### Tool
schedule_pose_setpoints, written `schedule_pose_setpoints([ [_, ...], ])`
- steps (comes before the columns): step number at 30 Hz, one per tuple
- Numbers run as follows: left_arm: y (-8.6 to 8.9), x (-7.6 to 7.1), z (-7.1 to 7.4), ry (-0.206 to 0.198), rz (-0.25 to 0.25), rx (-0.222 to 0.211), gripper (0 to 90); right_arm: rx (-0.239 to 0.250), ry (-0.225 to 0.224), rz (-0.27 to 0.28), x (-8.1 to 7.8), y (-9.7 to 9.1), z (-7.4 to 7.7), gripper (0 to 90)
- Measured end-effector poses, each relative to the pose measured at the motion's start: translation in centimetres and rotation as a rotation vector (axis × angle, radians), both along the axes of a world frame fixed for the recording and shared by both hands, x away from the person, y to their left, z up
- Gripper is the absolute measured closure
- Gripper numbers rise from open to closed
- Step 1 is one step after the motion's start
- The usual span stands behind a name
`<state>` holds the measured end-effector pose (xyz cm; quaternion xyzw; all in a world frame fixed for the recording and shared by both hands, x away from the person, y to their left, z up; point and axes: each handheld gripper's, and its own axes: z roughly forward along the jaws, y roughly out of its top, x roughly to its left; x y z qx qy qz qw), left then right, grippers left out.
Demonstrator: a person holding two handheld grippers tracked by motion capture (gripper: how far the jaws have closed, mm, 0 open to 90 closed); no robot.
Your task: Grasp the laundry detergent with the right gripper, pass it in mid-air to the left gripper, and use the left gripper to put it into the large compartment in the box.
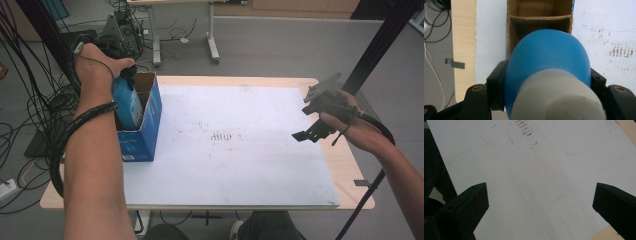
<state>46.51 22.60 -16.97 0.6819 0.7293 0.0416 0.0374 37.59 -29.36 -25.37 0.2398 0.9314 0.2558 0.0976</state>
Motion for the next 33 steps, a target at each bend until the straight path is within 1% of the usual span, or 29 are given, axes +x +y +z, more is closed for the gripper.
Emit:
schedule_pose_setpoints([
  [10,0.2,0.1,-2.6,0.024,-0.006,0.003,36.6,-0.009,0.001,-0.004,0.0,0.0,-0.2,0.3],
  [16,0.3,0.0,-4.0,0.022,-0.013,-0.004,36.6,-0.006,0.003,0.002,0.1,0.4,-0.3,0.3],
  [18,0.3,0.0,-4.4,0.021,-0.016,0.001,36.6,-0.008,0.007,0.007,0.1,0.6,-0.4,0.3],
  [22,0.3,0.0,-5.3,0.030,-0.023,0.014,36.5,-0.018,0.007,0.008,0.2,0.7,-0.5,0.3],
  [27,0.2,0.0,-6.5,0.042,-0.026,0.008,36.5,-0.013,0.002,-0.002,0.2,0.4,-0.3,0.3],
  [33,0.0,0.1,-7.6,0.050,-0.038,0.005,36.5,-0.020,0.010,0.001,0.3,0.5,-0.6,0.3],
])
